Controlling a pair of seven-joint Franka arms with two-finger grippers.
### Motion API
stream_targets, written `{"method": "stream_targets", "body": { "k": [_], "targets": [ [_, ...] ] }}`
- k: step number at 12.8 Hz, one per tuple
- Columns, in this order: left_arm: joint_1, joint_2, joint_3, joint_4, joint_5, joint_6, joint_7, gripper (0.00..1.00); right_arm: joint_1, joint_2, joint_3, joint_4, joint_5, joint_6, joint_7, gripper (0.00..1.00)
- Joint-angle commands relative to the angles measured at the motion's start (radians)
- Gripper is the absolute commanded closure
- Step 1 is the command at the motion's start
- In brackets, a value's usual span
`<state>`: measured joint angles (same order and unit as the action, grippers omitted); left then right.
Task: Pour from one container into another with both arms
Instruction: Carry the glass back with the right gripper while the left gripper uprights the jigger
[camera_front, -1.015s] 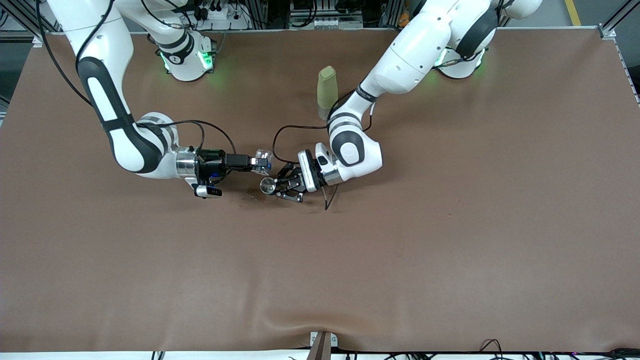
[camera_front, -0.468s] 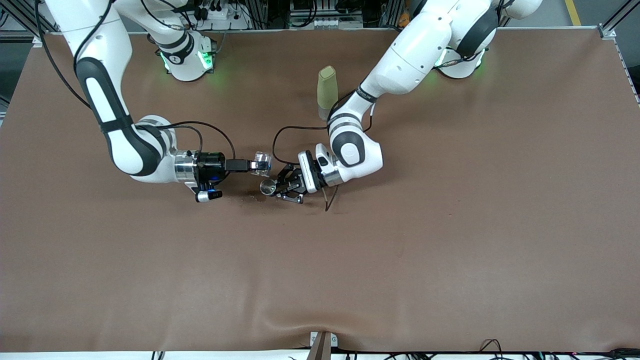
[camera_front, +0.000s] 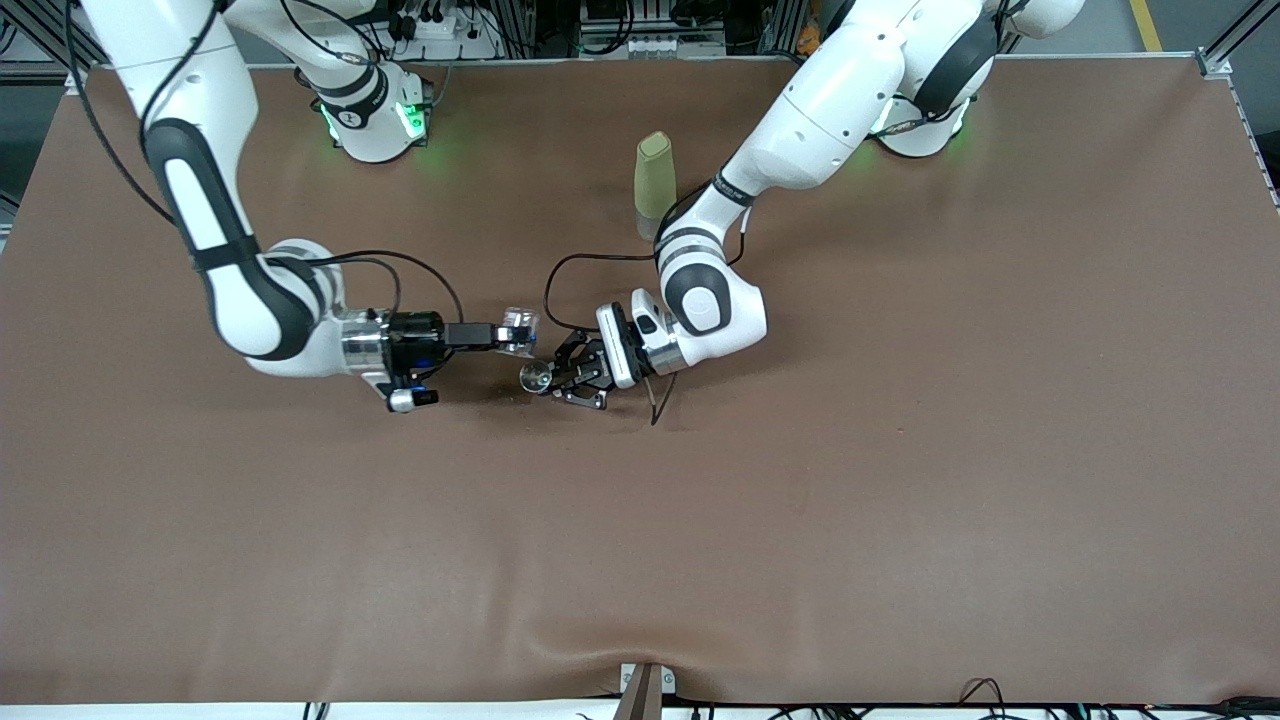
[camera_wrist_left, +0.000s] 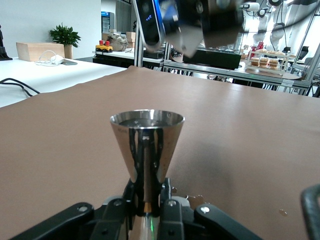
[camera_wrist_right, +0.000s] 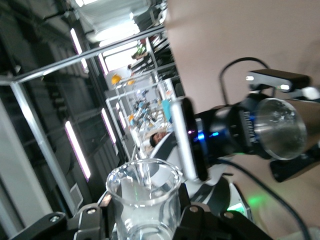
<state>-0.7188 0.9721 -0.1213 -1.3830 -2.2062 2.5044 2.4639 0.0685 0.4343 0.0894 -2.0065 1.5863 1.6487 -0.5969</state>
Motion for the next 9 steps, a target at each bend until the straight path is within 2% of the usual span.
{"method": "stream_targets", "body": {
  "k": [1,3,6,9],
  "targets": [
    [-0.007,-0.010,0.005,0.004,-0.030,0.016,0.003,1.00,-0.145,-0.003,0.009,0.080,-0.147,-0.134,-0.003,0.77],
    [-0.005,-0.010,0.005,0.004,-0.030,0.017,0.001,1.00,-0.222,0.006,0.009,0.142,-0.282,-0.209,-0.071,0.77],
    [0.009,-0.023,0.005,0.002,-0.023,0.018,-0.005,1.00,-0.317,0.009,0.009,0.144,-0.367,-0.259,-0.298,0.77],
    [0.027,-0.030,0.005,0.001,-0.017,0.018,-0.005,1.00,-0.442,0.026,0.009,0.143,-0.459,-0.306,-0.626,0.76]
  ]
}}
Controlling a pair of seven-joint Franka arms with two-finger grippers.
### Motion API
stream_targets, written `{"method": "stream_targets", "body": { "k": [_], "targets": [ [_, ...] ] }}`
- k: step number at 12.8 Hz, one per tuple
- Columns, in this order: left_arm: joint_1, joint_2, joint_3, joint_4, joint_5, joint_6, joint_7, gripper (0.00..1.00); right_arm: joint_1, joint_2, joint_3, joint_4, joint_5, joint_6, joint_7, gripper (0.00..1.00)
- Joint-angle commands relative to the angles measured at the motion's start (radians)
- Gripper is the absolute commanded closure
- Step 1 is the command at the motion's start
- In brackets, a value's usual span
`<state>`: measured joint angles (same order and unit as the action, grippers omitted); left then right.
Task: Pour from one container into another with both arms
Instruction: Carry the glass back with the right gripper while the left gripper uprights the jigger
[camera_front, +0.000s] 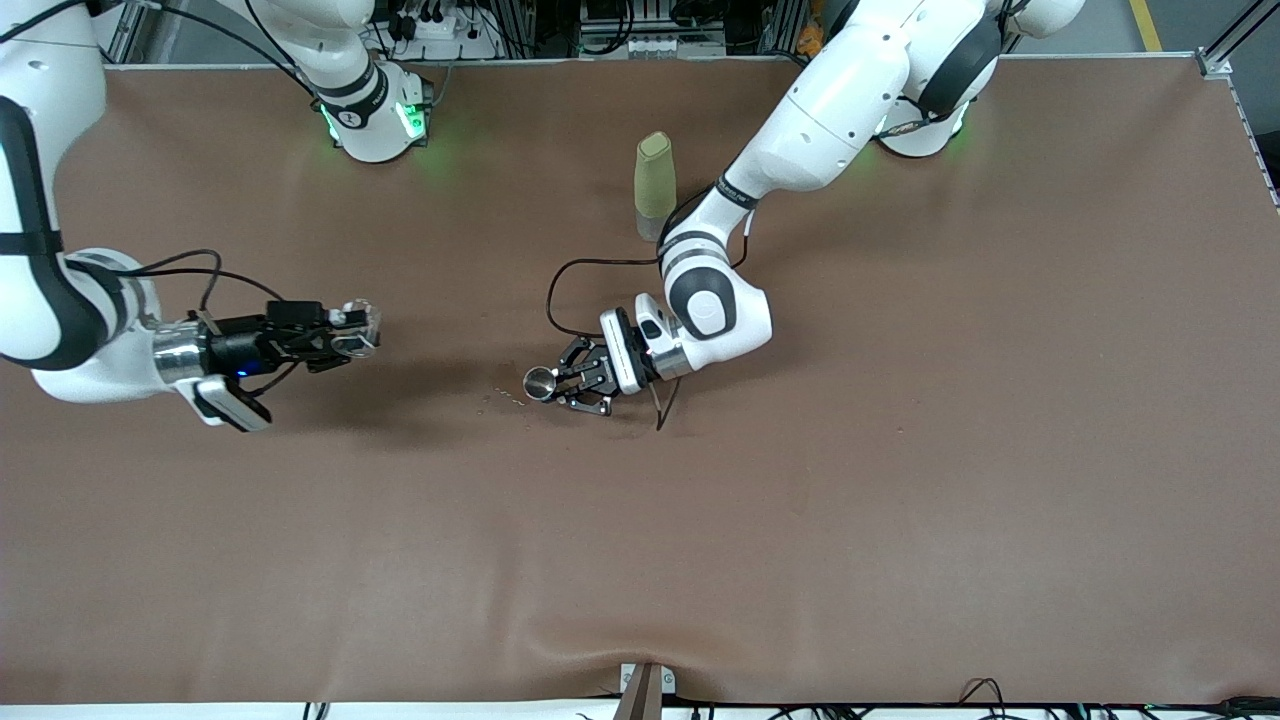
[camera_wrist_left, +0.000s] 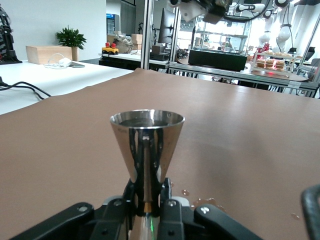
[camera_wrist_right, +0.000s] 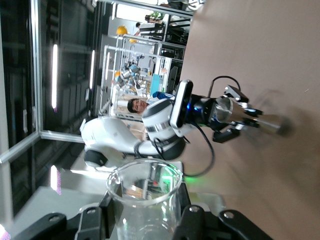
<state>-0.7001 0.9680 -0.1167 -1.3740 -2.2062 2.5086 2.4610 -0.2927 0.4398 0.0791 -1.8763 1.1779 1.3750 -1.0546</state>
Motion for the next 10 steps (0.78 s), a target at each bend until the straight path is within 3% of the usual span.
{"method": "stream_targets", "body": {
  "k": [1,3,6,7,10],
  "targets": [
    [0.020,-0.026,0.000,-0.011,-0.014,0.013,-0.001,1.00,-0.123,0.033,0.019,0.013,-0.069,-0.065,-0.262,0.76],
    [0.027,-0.026,0.000,-0.011,-0.012,0.013,-0.001,1.00,-0.204,0.046,0.019,0.022,-0.173,-0.106,-0.445,0.76],
    [0.033,-0.026,0.000,-0.013,-0.012,0.013,0.001,1.00,-0.302,0.123,0.019,0.057,-0.230,-0.113,-0.694,0.76],
    [0.033,-0.026,0.000,-0.014,-0.012,0.012,0.003,1.00,-0.313,0.166,0.019,0.112,-0.269,-0.113,-0.794,0.75],
    [0.033,-0.025,0.000,-0.014,-0.012,0.013,0.003,1.00,-0.309,0.282,0.019,0.258,-0.277,-0.106,-1.103,0.75]
  ]
}}
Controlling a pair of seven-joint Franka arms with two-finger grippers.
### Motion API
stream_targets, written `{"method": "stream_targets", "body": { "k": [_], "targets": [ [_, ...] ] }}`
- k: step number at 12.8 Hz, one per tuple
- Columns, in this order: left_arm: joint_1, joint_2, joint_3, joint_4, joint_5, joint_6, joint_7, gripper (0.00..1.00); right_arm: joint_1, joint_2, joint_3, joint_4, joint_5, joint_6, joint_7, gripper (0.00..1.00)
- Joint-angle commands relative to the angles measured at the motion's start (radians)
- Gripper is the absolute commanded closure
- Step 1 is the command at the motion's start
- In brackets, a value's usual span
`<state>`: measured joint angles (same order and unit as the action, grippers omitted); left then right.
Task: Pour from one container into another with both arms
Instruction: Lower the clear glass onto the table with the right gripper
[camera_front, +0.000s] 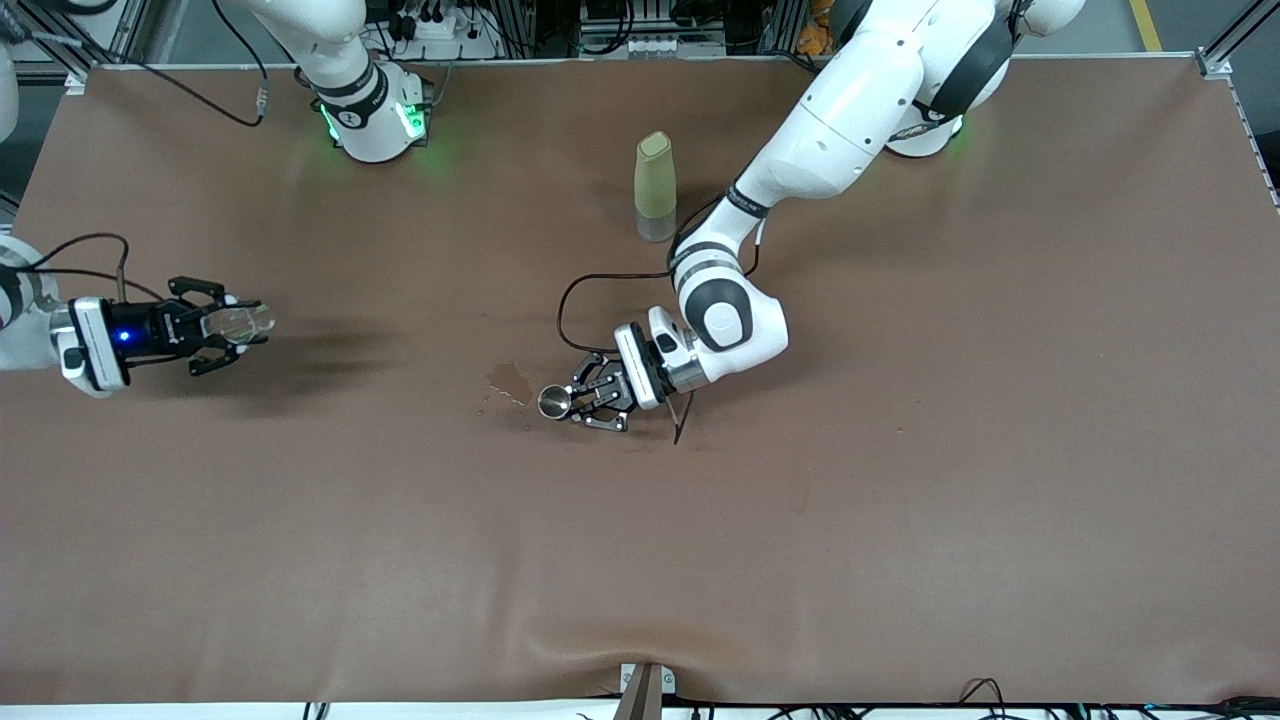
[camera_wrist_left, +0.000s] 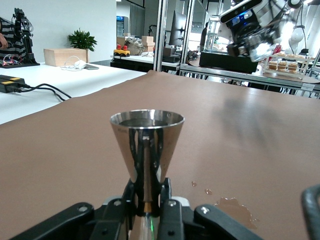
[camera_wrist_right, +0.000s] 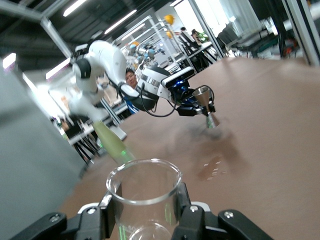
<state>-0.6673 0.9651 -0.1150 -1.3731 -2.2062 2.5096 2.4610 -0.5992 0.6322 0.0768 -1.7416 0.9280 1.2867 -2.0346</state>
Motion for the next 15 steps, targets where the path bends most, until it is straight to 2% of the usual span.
{"method": "stream_targets", "body": {
  "k": [1,7,9,15],
  "targets": [
    [0.000,-0.022,-0.002,-0.015,-0.012,0.011,0.003,1.00,-0.002,0.105,0.021,0.125,-0.021,-0.013,-0.162,0.74],
    [0.000,-0.020,-0.002,-0.017,-0.012,0.012,0.006,1.00,-0.045,0.296,0.021,0.221,-0.017,0.058,-0.370,0.73],
    [0.000,-0.020,-0.002,-0.017,-0.012,0.011,0.006,1.00,-0.074,0.319,0.021,0.221,-0.017,0.114,-0.415,0.73],
    [0.000,-0.020,-0.002,-0.017,-0.012,0.011,0.009,1.00,-0.100,0.376,0.021,0.221,0.011,0.151,-0.447,0.73]
  ]
}}
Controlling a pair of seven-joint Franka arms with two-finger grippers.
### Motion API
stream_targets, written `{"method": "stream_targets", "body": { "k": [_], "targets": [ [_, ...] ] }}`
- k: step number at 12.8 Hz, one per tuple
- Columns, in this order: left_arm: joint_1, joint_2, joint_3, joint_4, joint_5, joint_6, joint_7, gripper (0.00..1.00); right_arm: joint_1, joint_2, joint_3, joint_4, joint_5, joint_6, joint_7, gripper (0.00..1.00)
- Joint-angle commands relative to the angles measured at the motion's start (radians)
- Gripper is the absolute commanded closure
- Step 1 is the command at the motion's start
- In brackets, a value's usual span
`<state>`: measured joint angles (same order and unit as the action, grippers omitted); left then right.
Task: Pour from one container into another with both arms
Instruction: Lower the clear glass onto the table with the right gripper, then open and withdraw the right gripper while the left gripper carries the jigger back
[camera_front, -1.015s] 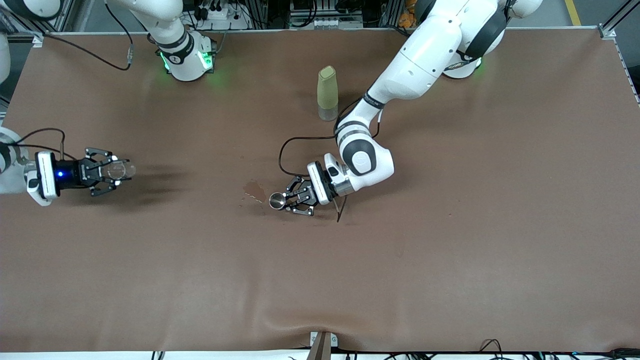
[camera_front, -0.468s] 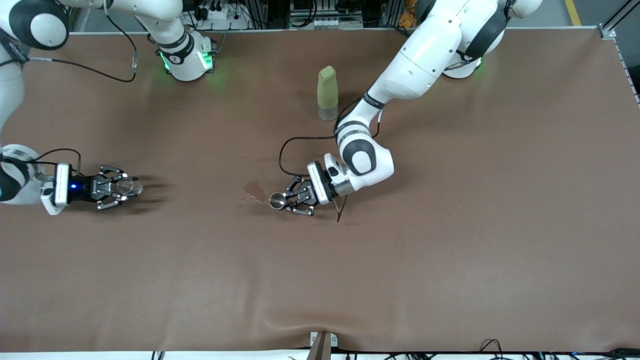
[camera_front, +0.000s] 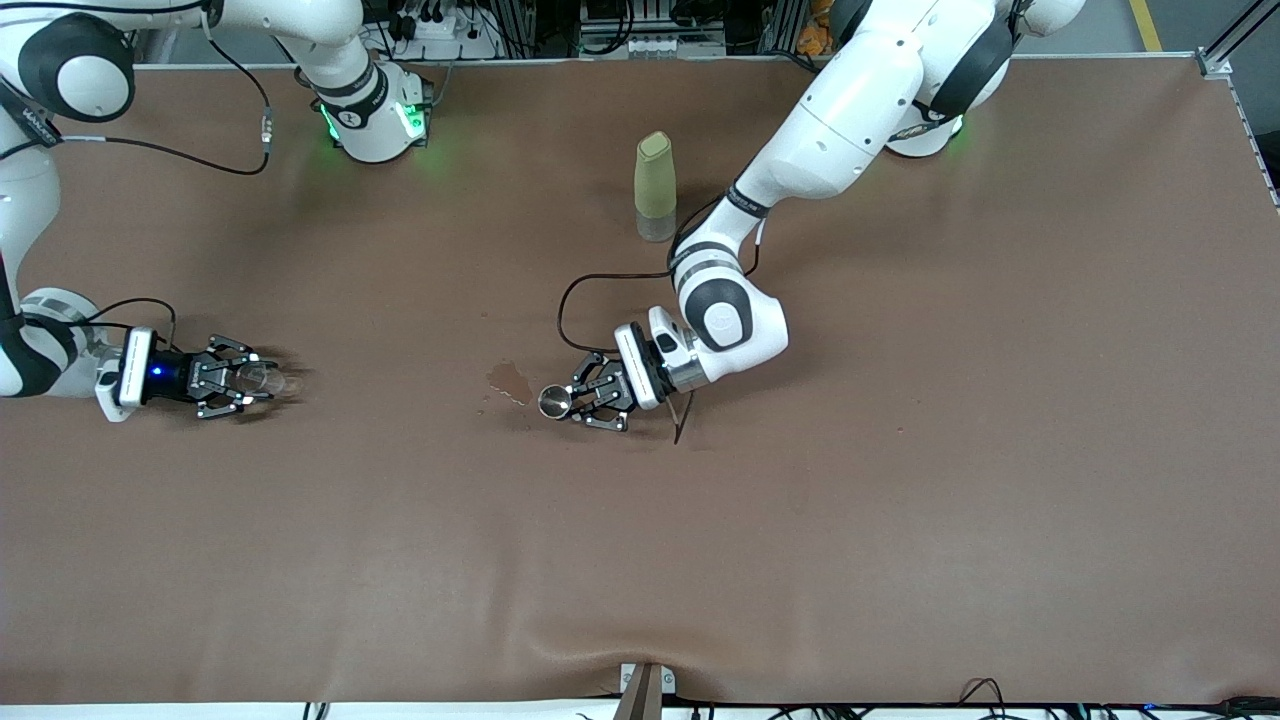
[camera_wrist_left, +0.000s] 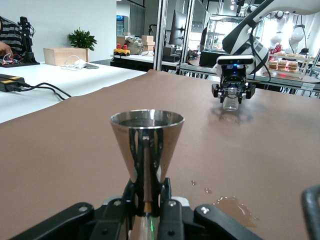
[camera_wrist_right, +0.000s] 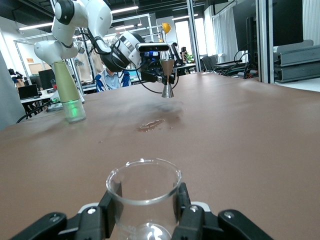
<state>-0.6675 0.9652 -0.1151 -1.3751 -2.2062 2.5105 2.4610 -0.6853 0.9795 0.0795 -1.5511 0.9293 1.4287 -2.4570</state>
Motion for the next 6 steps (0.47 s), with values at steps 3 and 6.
{"method": "stream_targets", "body": {
  "k": [3,6],
  "targets": [
    [0.000,-0.020,-0.002,-0.015,-0.012,0.010,0.010,1.00,-0.004,0.050,0.019,0.034,0.019,0.013,-0.040,0.70],
    [0.000,-0.020,-0.002,-0.015,-0.012,0.010,0.009,1.00,-0.002,0.050,0.020,0.037,0.017,0.012,-0.042,0.66]
  ]
}}
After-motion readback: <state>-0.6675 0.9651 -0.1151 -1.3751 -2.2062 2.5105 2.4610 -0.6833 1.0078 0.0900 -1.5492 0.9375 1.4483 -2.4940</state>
